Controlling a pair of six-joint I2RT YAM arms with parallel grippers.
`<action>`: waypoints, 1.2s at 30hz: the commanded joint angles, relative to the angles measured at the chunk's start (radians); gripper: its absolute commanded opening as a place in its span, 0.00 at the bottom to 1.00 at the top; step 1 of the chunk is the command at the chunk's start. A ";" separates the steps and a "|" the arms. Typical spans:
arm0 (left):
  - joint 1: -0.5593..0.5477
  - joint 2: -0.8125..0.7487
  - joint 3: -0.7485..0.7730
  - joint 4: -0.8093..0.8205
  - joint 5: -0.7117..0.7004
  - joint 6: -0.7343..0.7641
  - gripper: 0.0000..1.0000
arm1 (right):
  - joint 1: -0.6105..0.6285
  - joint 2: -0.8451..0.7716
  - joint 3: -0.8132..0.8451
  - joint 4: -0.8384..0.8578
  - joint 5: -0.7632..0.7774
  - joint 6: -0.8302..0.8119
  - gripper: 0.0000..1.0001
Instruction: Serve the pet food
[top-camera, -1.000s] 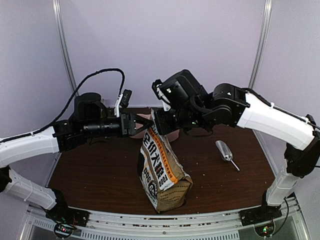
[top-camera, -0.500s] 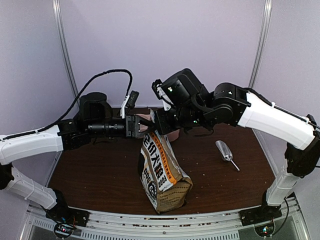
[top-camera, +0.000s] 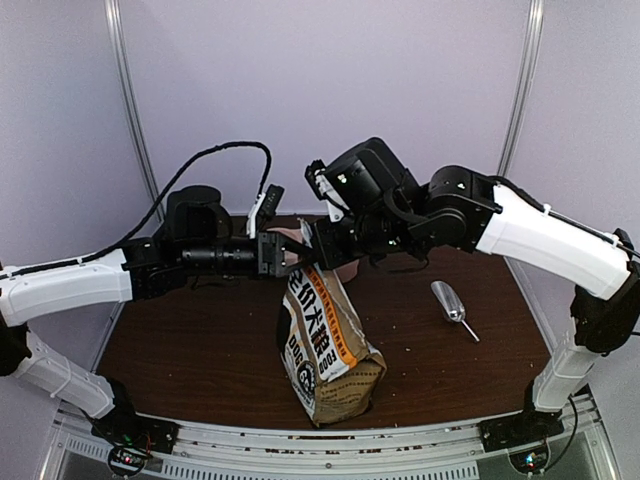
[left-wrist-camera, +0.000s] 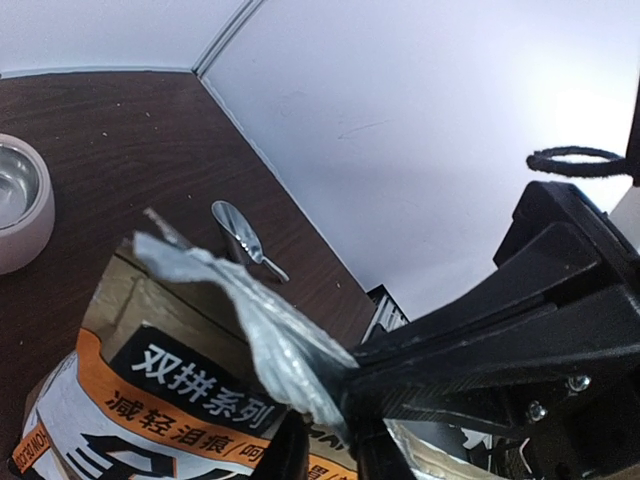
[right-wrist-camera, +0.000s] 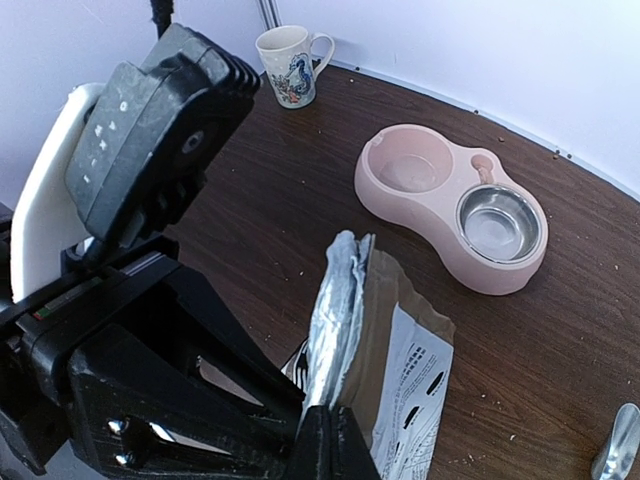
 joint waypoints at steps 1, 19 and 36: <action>0.000 0.028 0.021 0.033 -0.006 -0.005 0.16 | 0.016 -0.066 -0.006 0.090 -0.082 -0.017 0.00; 0.000 -0.017 -0.047 -0.009 -0.246 -0.112 0.00 | 0.058 0.024 0.064 -0.166 0.222 -0.060 0.00; 0.000 -0.059 -0.046 -0.051 -0.298 -0.094 0.00 | 0.059 0.030 0.058 -0.162 0.228 -0.017 0.00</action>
